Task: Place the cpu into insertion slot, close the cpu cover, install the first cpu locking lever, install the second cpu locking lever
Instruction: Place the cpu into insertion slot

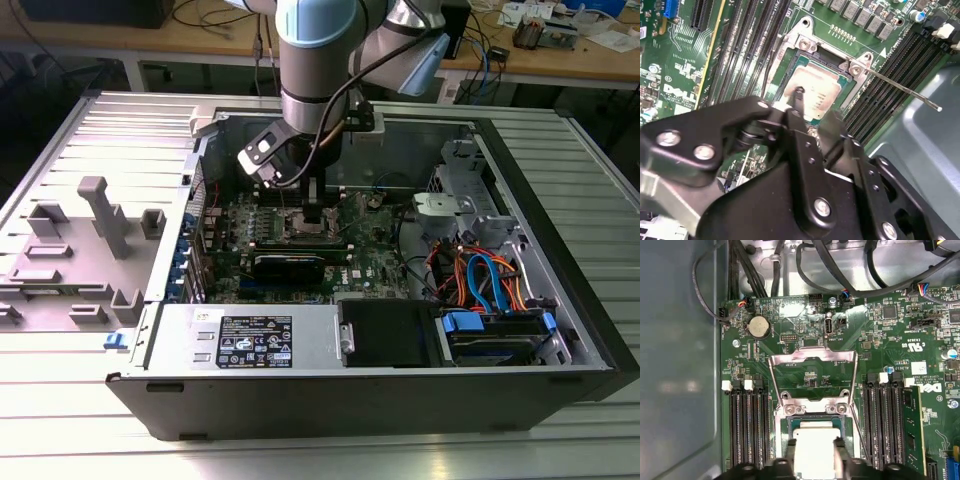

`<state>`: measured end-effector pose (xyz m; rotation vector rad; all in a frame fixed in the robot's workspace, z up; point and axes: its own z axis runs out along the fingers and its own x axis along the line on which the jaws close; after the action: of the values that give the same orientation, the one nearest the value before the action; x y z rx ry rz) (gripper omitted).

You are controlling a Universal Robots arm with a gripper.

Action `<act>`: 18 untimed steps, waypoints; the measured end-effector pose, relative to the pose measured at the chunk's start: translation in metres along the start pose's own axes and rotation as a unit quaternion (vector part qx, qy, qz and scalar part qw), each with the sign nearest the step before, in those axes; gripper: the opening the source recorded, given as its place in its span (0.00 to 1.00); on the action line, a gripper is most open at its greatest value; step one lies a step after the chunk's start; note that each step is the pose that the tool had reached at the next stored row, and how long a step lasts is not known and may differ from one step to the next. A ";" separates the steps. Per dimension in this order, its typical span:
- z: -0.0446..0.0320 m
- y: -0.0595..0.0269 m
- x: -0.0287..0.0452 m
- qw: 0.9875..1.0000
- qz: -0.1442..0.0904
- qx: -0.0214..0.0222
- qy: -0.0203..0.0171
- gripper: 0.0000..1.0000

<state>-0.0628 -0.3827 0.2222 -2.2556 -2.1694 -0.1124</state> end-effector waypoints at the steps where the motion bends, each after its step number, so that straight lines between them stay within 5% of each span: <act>1: 0.0000 0.0000 0.0000 1.000 0.000 0.000 0.000 0.35; 6: -0.0001 0.0001 0.0000 1.000 0.000 0.000 0.000 0.11; 8: -0.0001 0.0002 0.0000 1.000 0.000 0.003 0.000 0.11; 10: 0.0000 0.0001 0.0000 1.000 0.001 0.016 -0.001 0.11; 18: -0.0014 0.0003 0.0001 0.999 -0.037 0.020 0.000 0.11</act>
<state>-0.0625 -0.3827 0.2236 -2.1544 -2.2358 -0.0695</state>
